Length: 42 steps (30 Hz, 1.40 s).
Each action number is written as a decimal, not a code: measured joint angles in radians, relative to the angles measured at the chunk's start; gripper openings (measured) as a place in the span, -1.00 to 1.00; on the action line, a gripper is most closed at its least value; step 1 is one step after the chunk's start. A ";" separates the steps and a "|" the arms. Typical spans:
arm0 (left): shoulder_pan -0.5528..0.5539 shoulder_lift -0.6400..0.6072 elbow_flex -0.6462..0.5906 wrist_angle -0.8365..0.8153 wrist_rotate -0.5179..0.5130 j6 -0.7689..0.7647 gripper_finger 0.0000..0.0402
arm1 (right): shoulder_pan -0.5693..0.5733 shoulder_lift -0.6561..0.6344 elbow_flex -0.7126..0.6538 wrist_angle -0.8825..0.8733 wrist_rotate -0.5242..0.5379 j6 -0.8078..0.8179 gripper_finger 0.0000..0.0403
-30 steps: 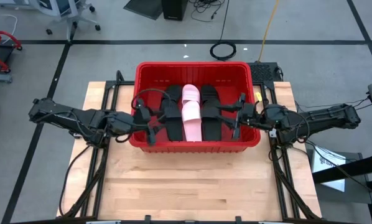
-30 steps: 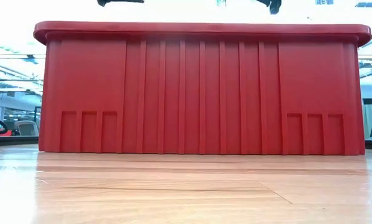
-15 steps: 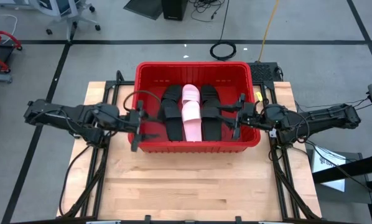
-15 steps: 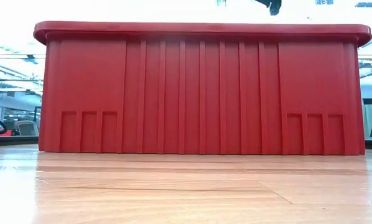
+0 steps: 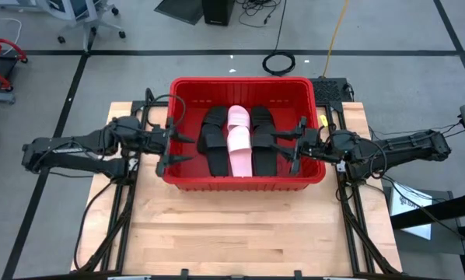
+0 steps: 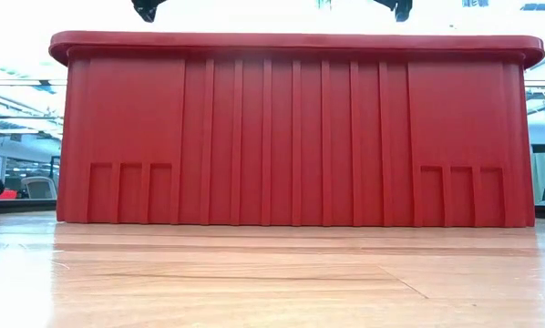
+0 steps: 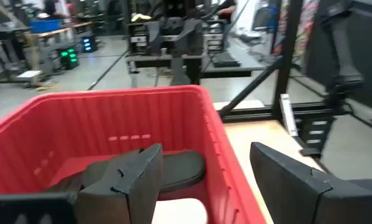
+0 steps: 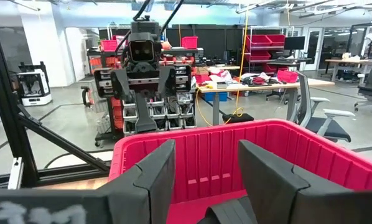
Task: Pick and place slides into bin
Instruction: Return to Home Position
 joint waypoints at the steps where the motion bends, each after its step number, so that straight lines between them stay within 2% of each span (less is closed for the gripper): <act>1: 0.012 -0.010 -0.004 0.000 0.024 0.001 0.20 | 0.000 0.000 0.000 0.000 0.000 -0.003 -0.18; 7: 0.036 -0.066 -0.039 0.000 0.047 -0.003 0.20 | 0.000 -0.017 0.000 -0.003 0.000 0.024 -0.18; 18: 0.034 -0.175 -0.061 -0.031 0.048 -0.050 0.20 | 0.001 -0.191 0.000 -0.143 -0.020 0.120 -0.18; 23: 0.007 -0.181 -0.061 -0.029 -0.015 -0.085 0.20 | 0.002 -0.251 -0.012 -0.145 -0.103 0.113 -0.18; 26: -0.018 -0.180 -0.062 -0.029 -0.054 -0.085 0.20 | 0.002 -0.294 -0.044 -0.130 -0.105 0.118 -0.18; 32: -0.055 -0.189 -0.062 -0.019 -0.065 -0.070 0.20 | 0.002 -0.409 -0.145 -0.019 -0.105 0.126 -0.18; 36: -0.062 -0.217 -0.064 -0.034 -0.113 -0.079 0.20 | 0.002 -0.492 -0.244 0.106 -0.105 0.129 -0.18; 42: -0.062 -0.306 -0.161 0.073 -0.116 -0.083 0.20 | 0.002 -0.591 -0.381 0.309 -0.105 0.133 -0.18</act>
